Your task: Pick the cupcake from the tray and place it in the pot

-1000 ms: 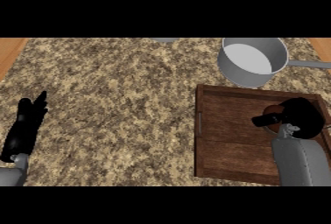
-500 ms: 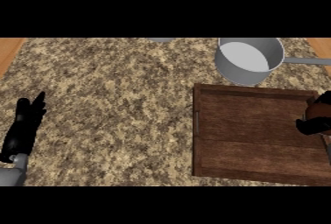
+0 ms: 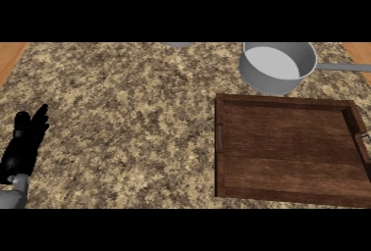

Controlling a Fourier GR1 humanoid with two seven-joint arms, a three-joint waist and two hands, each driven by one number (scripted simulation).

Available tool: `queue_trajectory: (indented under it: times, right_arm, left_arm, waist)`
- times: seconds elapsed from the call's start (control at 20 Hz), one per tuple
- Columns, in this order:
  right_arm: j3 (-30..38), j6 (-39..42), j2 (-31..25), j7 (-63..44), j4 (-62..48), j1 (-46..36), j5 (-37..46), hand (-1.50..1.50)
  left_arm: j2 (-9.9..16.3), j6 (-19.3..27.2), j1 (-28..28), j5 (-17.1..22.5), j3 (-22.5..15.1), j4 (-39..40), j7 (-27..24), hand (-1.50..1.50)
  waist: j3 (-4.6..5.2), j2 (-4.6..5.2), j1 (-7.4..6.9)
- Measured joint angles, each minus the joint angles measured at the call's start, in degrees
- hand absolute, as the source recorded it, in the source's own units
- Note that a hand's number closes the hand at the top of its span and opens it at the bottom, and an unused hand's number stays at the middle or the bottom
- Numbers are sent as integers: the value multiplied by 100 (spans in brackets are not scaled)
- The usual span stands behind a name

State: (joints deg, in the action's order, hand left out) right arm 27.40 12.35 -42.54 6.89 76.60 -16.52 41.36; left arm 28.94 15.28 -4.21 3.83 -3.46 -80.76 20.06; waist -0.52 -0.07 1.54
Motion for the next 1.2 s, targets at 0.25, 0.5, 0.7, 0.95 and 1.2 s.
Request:
queue_trajectory:
  times: [0.25,0.5,0.7,0.95,1.2]
  right_arm:
    - [911,116,-642,1492,-794,-475,-1030,150]
    - [1132,393,-1457,2490,-1976,-1159,-1396,150]
    - [729,634,-1793,2599,-2631,-1906,-1363,150]
    - [114,1012,-1845,2160,-2960,-2811,-1247,150]
    - [-464,1028,-1424,1546,-3137,-3536,-1008,150]
  left_arm:
    - [-29,-80,53,-16,-87,-124,3,0]
    - [-55,-114,-155,-131,-123,-106,107,0]
    - [-125,-118,-83,-213,-129,-231,145,0]
    - [-232,-170,-170,-303,-111,-97,124,0]
    - [-252,-221,-160,-350,-12,-48,85,0]
  waist:
    - [14,12,-133]
    - [33,40,-244]
    - [43,40,-307]
    - [53,40,-314]
    - [57,37,-324]
